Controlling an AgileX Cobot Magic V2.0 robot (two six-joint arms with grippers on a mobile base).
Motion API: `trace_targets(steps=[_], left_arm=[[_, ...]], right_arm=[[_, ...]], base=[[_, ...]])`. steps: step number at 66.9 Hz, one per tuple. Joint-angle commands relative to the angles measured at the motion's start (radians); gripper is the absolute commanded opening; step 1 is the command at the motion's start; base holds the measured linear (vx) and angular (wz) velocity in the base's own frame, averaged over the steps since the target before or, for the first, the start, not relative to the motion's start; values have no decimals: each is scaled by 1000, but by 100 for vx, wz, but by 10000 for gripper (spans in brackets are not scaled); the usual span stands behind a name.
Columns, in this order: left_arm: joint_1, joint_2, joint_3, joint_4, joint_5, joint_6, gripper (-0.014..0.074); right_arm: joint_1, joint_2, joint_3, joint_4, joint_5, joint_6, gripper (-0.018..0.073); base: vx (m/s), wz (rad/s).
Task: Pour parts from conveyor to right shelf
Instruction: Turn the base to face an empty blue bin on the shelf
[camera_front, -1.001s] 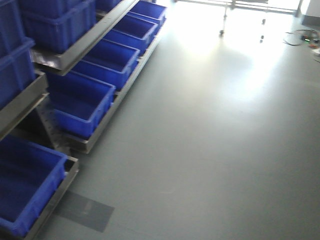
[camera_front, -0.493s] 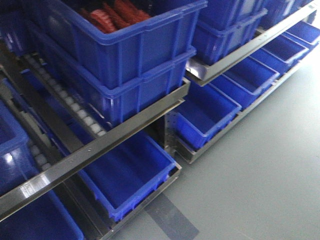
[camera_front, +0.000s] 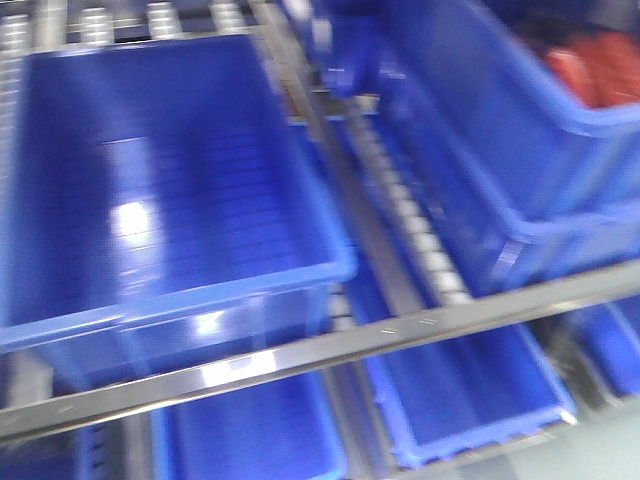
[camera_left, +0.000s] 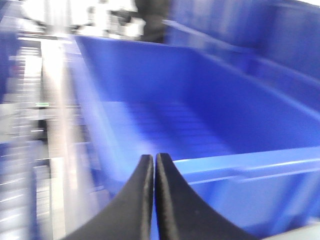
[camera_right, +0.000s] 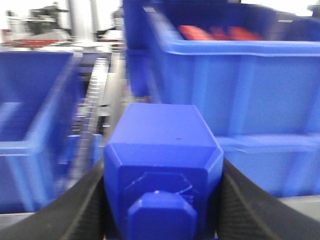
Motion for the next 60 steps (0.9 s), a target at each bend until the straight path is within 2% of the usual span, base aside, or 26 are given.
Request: trace_targets(steps=[1, 22, 60], left_arm=[[-5, -8, 22, -9, -74, -4, -6], [-5, -8, 22, -9, -74, -4, -6], [-5, -8, 22, -9, -74, -4, -6]], right_arm=[[-4, 8, -27, -6, -80, -8, -4], [-4, 8, -27, -6, -80, -8, -4], [-4, 8, -27, -6, -80, -8, -4]], base=[[0, 87], [1, 59], [17, 10]])
